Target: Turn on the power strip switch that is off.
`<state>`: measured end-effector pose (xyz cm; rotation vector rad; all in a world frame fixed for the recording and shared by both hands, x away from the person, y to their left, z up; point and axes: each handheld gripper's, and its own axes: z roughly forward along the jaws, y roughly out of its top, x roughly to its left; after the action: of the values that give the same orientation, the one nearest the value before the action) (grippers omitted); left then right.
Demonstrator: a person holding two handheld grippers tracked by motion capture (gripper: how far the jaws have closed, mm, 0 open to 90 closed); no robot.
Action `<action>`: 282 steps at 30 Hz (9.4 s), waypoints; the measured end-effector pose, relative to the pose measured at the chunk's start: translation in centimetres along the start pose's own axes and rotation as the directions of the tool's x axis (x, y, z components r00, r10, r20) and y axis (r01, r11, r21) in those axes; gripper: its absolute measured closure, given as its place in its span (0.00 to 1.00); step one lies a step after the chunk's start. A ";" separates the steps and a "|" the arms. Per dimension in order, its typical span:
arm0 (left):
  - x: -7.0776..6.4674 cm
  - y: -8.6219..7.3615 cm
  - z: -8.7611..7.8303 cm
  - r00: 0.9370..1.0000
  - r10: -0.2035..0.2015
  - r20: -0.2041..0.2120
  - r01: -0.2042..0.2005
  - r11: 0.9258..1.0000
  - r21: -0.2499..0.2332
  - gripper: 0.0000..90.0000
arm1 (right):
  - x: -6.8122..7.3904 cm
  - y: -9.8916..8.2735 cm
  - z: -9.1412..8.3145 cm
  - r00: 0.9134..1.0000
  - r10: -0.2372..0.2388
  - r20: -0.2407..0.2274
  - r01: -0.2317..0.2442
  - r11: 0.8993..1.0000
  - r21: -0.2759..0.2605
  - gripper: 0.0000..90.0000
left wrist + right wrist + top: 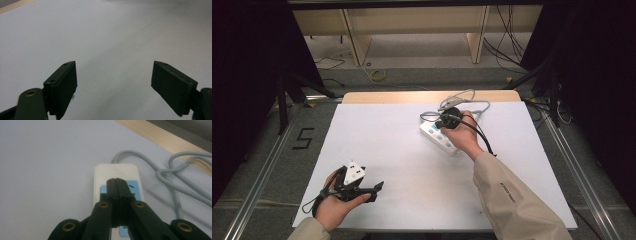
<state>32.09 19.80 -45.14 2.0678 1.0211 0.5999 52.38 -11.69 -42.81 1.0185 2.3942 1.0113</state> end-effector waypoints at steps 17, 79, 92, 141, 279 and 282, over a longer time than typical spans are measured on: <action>0.1 -0.1 -0.1 1.000 0.000 0.002 0.000 1.000 -0.003 0.23 | -0.1 0.7 1.5 1.000 0.002 -0.005 -0.002 0.999 0.040 1.00; -0.1 0.2 0.1 1.000 -0.005 0.010 0.005 1.000 -0.007 0.23 | 0.6 2.3 3.8 1.000 0.008 -0.016 -0.005 0.986 0.169 1.00; -0.1 0.3 0.1 1.000 0.000 0.009 0.000 1.000 -0.005 0.23 | 0.5 2.3 4.1 0.999 0.009 -0.039 -0.002 0.982 0.187 1.00; -0.1 0.2 0.1 1.000 -0.007 0.007 0.007 1.000 -0.008 0.23 | 0.5 2.5 4.6 0.999 0.022 -0.047 -0.010 0.970 0.241 1.00; -0.2 0.1 0.3 1.000 -0.006 -0.002 0.006 1.000 0.012 0.23 | -1.6 -2.6 -3.6 0.992 0.108 -0.066 -0.100 0.988 0.117 0.63; -0.2 0.1 0.4 1.000 -0.003 -0.003 0.003 1.000 0.012 0.23 | -1.7 -3.1 -4.1 0.993 0.100 -0.063 -0.093 0.990 0.110 0.62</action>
<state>32.30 19.48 -45.27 2.0754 1.0319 0.5968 49.77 -16.41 -42.19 1.1651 2.4996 0.9738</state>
